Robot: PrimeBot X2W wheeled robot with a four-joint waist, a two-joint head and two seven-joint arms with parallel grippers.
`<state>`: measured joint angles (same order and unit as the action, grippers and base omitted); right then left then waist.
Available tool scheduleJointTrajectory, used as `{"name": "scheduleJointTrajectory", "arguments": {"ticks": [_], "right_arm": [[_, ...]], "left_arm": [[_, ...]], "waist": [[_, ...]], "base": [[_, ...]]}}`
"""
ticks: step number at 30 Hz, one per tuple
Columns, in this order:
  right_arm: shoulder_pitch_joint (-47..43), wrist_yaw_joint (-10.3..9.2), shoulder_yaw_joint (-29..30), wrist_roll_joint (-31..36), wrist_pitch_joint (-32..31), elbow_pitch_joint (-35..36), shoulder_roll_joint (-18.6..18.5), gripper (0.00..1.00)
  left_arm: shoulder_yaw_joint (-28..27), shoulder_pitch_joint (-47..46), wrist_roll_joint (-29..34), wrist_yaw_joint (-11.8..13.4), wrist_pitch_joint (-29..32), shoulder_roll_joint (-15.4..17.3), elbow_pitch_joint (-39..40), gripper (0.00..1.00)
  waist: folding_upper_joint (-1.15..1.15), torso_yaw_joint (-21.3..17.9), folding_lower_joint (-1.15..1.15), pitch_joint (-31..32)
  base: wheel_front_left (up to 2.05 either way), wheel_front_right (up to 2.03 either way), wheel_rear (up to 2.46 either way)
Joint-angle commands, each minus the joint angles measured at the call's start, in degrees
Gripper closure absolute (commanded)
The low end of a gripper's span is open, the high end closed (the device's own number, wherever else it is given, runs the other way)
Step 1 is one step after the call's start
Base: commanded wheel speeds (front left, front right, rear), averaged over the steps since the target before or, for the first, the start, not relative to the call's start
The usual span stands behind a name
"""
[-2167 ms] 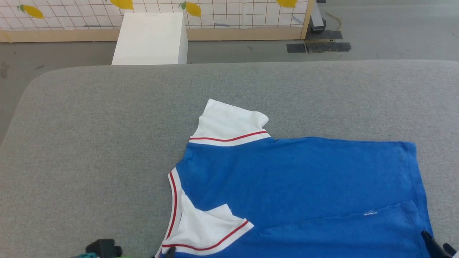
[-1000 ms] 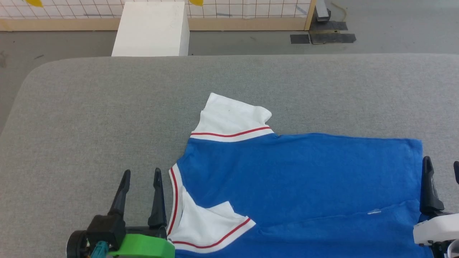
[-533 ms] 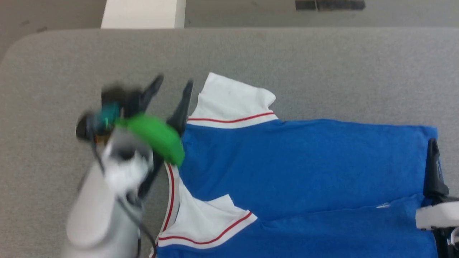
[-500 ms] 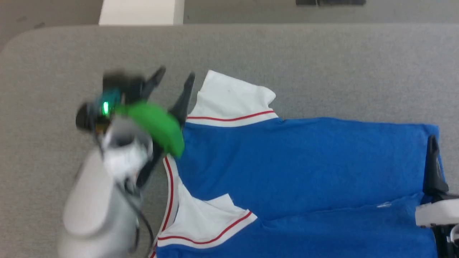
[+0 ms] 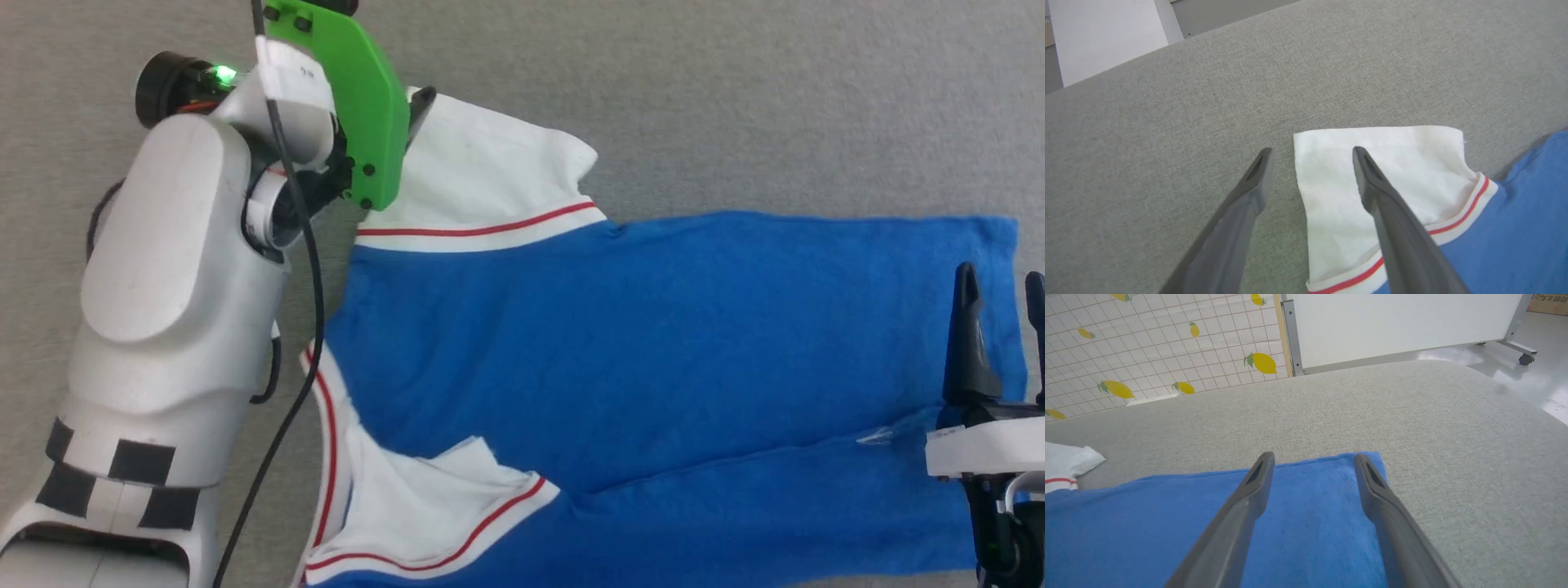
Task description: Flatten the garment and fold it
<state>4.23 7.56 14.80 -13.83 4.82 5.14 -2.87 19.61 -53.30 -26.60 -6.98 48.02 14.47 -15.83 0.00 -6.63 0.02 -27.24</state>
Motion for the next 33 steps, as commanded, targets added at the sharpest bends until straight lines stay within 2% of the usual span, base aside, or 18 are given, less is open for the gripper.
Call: {"name": "scheduleJointTrajectory", "arguments": {"ticks": [1,7,12,13,14,19,22,24,25,26,30,33], "right_arm": [[1.25,-0.08,-0.15,-0.41,0.50,-0.25,0.00,0.00],[2.66,-0.08,-0.31,-1.16,1.29,-1.48,0.00,0.00],[3.46,-0.08,-0.26,-1.47,1.90,-2.28,0.00,0.00],[3.57,-0.08,-0.23,-1.52,1.99,-2.38,0.00,0.00],[3.68,-0.08,-0.17,-1.56,2.07,-2.48,0.00,0.00],[4.75,-0.08,0.81,-0.84,2.00,-1.78,0.00,0.00],[8.67,-0.08,0.89,0.37,-2.61,2.08,-1.19,0.00],[10.97,-0.08,0.75,-1.41,-6.36,3.68,-2.85,0.00],[11.94,-0.08,0.91,-2.61,-8.82,4.03,-3.52,0.00],[13.86,-0.08,1.52,-5.15,-15.89,4.05,-5.09,0.00],[17.51,-0.08,3.73,-7.58,-34.36,1.32,-8.32,0.00],[19.53,-0.08,4.38,-7.73,-43.04,0.04,-10.25,0.00]], "left_arm": [[0.18,-1.11,0.23,0.27,0.57,0.50,-0.51,0.00],[-0.20,-2.01,0.52,2.38,1.81,0.63,-2.56,0.00],[0.87,-1.73,1.66,2.59,3.29,2.13,-4.19,0.01],[0.95,-1.60,1.57,2.52,3.47,2.30,-4.32,0.66],[0.97,-1.51,1.48,2.46,3.42,2.44,-4.35,1.00],[1.10,-0.69,0.58,2.03,2.42,2.42,-4.19,1.00],[1.48,0.74,-0.28,1.36,-0.26,2.34,-3.55,1.00],[1.66,1.15,-0.70,1.13,-1.25,2.17,-3.29,1.00],[1.73,1.32,-0.92,1.03,-1.57,2.11,-3.18,1.00],[1.77,1.58,-1.32,0.90,-2.25,2.04,-2.93,1.00],[1.98,1.61,-1.70,0.75,-3.03,2.04,-2.64,1.00],[2.13,1.37,-1.87,0.72,-3.21,1.93,-2.34,1.00]], "waist": [[0.00,-2.70,-0.02,-2.81],[0.00,-4.57,-0.02,-5.13],[0.00,-5.36,-0.02,-6.23],[0.00,-5.42,-0.02,-6.34],[0.00,-5.43,-0.02,-6.45],[0.00,-4.74,-0.02,-5.60],[0.00,-3.87,-0.02,-3.38],[0.00,-3.55,-0.02,-2.58],[0.00,-3.46,-0.02,-2.27],[0.00,-3.33,-0.02,-1.81],[0.00,-2.94,-0.02,-1.70],[0.00,-2.54,-0.02,-2.29]], "base": [[0.00,0.00,0.00],[0.00,0.00,0.00],[0.00,0.00,0.00],[0.00,0.00,0.00],[0.00,0.00,0.00],[0.00,0.00,0.00],[0.00,0.00,0.00],[0.00,0.00,0.00],[0.00,0.00,0.00],[0.00,0.00,0.00],[0.00,0.00,0.00],[0.00,0.00,0.00]]}}
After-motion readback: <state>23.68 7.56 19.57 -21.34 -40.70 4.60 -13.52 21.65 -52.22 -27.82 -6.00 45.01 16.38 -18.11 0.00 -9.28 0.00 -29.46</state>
